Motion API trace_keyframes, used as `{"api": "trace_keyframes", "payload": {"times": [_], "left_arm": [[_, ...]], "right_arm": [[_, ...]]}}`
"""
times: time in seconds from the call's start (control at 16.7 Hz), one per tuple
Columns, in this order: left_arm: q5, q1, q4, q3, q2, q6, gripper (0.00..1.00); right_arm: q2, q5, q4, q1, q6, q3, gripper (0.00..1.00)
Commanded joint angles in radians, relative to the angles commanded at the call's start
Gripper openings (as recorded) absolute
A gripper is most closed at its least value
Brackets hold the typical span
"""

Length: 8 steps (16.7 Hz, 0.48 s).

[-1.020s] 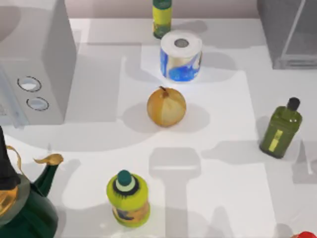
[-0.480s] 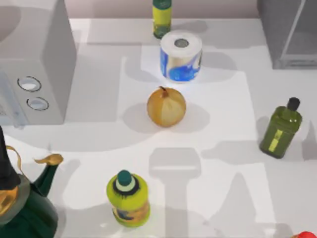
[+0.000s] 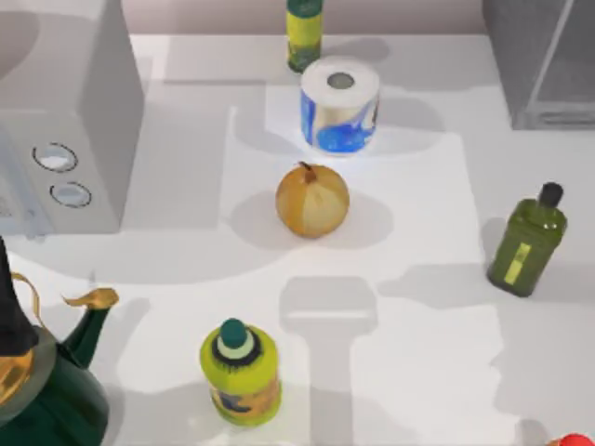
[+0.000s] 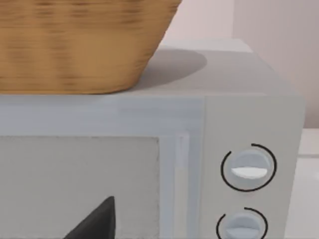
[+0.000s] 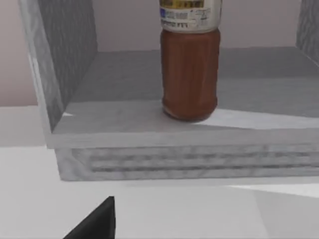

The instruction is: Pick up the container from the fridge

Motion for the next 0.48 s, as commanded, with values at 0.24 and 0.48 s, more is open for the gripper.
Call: {"api": "trace_keyframes", "payload": {"times": [0.24, 0.48], "left_arm": [[0.0, 0.0, 0.0, 0.0, 0.0, 0.0, 1.0], [0.0, 0.0, 0.0, 0.0, 0.0, 0.0, 1.0]], "right_arm": [[0.171, -0.065, 0.188, -0.067, -0.001, 0.038, 1.0], [0.207, -0.081, 0.229, -0.084, -0.001, 0.049, 1.0]]}}
